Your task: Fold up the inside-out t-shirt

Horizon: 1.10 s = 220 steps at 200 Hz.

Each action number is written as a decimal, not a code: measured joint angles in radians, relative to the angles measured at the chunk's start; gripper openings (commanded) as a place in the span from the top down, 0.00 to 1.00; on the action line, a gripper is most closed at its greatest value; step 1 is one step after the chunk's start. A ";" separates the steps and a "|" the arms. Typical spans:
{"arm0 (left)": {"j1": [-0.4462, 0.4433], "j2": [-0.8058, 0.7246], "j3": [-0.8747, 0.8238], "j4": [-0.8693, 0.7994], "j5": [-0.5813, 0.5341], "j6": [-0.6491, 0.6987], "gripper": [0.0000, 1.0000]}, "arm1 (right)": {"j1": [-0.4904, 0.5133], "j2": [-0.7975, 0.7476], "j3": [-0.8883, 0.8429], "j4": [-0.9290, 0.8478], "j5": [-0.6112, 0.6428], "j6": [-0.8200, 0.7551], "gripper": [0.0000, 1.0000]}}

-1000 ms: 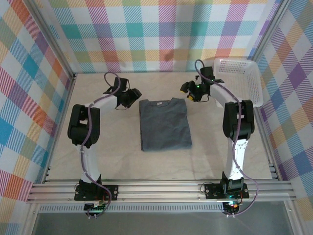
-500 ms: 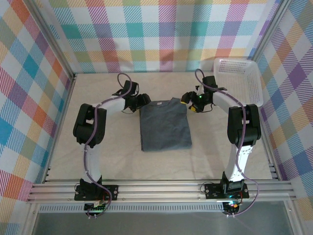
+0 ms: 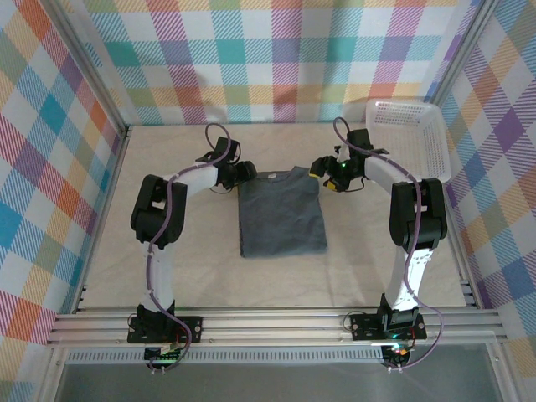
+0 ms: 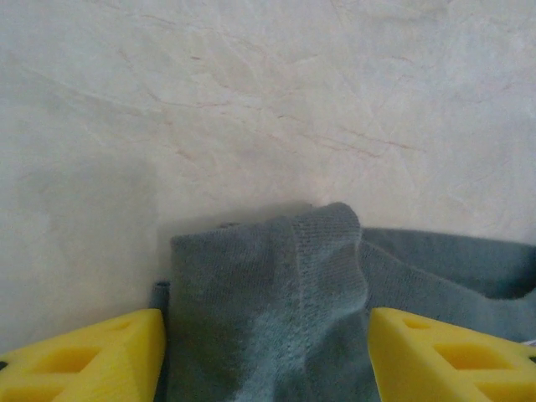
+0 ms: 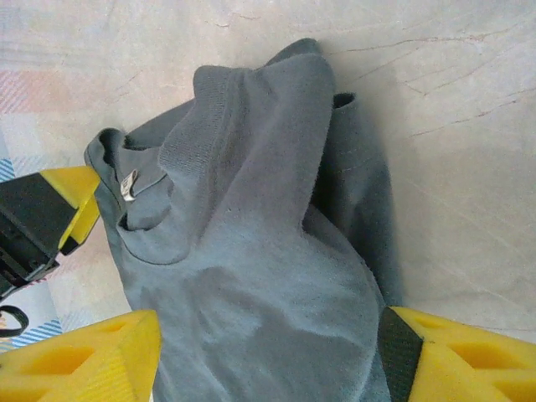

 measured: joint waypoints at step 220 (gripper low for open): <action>-0.020 0.068 0.135 -0.150 -0.058 0.115 0.28 | 0.000 0.084 0.090 -0.014 0.027 -0.014 0.27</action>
